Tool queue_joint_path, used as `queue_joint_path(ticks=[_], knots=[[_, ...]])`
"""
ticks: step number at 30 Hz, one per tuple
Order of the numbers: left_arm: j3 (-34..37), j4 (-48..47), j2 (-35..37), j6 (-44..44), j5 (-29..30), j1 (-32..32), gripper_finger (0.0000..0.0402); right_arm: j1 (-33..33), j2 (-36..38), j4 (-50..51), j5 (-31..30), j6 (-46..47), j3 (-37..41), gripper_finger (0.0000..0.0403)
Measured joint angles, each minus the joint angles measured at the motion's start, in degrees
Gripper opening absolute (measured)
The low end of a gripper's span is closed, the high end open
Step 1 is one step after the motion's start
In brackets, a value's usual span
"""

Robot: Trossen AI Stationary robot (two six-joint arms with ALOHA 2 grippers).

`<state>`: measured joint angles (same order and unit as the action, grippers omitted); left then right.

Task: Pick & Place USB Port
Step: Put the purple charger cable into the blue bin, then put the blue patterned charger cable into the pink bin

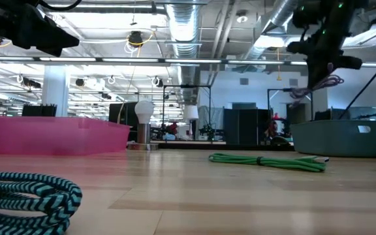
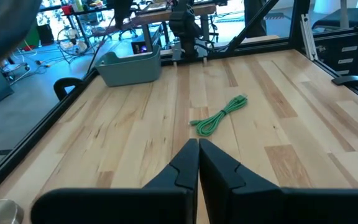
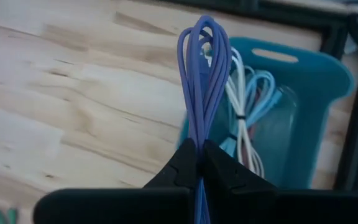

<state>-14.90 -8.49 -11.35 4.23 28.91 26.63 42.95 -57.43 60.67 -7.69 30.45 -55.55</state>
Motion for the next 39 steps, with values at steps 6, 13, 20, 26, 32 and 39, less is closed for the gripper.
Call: queue_joint_path(ticks=[6, 13, 20, 26, 32, 39], knots=[[0.00, 0.00, 0.01, 0.00, 0.00, 0.00, 0.0012, 8.27, -5.39, 0.82, 3.34, -3.30, -0.01, 0.0000], [0.00, 0.00, 0.00, 0.00, 0.00, 0.00, 0.0012, 10.08, -12.24, 0.80, 3.33, -4.08, -0.02, 0.0000], [0.00, 0.00, 0.00, 0.00, 0.00, 0.00, 0.0012, 10.08, -18.00, 0.54, 0.31, -5.03, -0.02, 0.0000], [0.00, 0.00, 0.02, 0.00, 0.00, 0.00, 0.0012, 9.86, -20.41, 0.56, 0.27, -5.09, -0.02, 0.0009], [0.00, 0.00, 0.00, 0.00, 0.00, 0.00, 0.0012, 9.51, -21.98, 0.57, -0.61, -5.09, -0.04, 0.0059], [-0.02, 0.00, 0.00, 0.00, 0.00, 0.00, 0.0012, 9.56, -22.42, 0.94, -2.74, -6.02, -0.31, 0.0102]])
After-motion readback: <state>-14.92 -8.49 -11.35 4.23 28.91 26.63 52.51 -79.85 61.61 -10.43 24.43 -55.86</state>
